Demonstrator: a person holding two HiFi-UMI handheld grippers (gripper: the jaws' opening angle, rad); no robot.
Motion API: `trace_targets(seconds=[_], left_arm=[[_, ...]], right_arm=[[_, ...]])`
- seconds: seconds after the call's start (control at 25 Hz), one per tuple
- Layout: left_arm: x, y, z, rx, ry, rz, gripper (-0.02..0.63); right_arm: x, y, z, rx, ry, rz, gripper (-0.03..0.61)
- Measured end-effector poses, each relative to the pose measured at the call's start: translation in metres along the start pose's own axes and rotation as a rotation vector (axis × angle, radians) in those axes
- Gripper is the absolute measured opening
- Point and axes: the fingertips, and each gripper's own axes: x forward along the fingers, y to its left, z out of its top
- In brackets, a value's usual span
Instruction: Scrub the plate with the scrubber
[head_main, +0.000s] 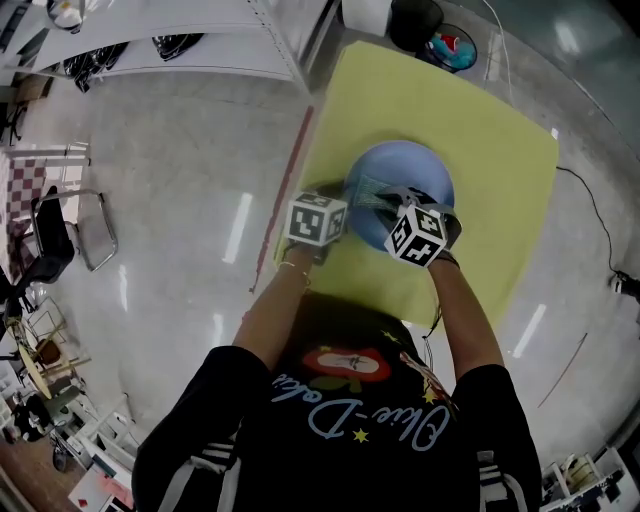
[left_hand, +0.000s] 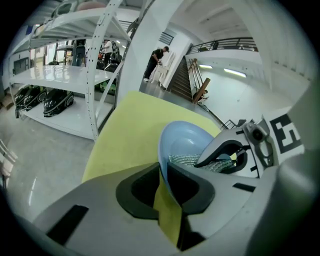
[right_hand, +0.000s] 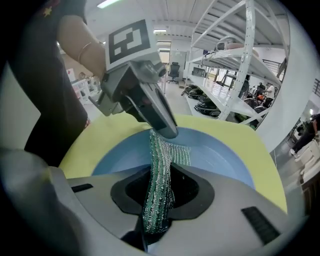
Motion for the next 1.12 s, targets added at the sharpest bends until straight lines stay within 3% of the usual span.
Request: trace_targets(seconds=[0.4, 0.56, 0.8, 1.0, 1.12], left_arm=[[0.001, 0.002, -0.001, -0.005, 0.01, 0.086, 0.035], [0.002, 0.002, 0.0, -0.006, 0.002, 0.111, 0.032], [0.001, 0.002, 0.0, -0.023, -0.003, 0.127, 0.032], [0.002, 0.0, 0.001, -0.016, -0.01, 0.141, 0.031], [0.001, -0.001, 0.001, -0.024, -0.01, 0.138, 0.031]], right_arm=[[-0.005, 0.052, 0.0, 0.113, -0.032, 0.162, 0.063], [-0.009, 0.054, 0.001, 0.145, -0.057, 0.179, 0.063], [-0.027, 0.026, 0.009, 0.129, -0.138, 0.042, 0.064], [-0.045, -0.042, -0.003, 0.114, -0.104, -0.149, 0.063], [-0.046, -0.074, -0.017, 0.108, -0.058, -0.218, 0.063]])
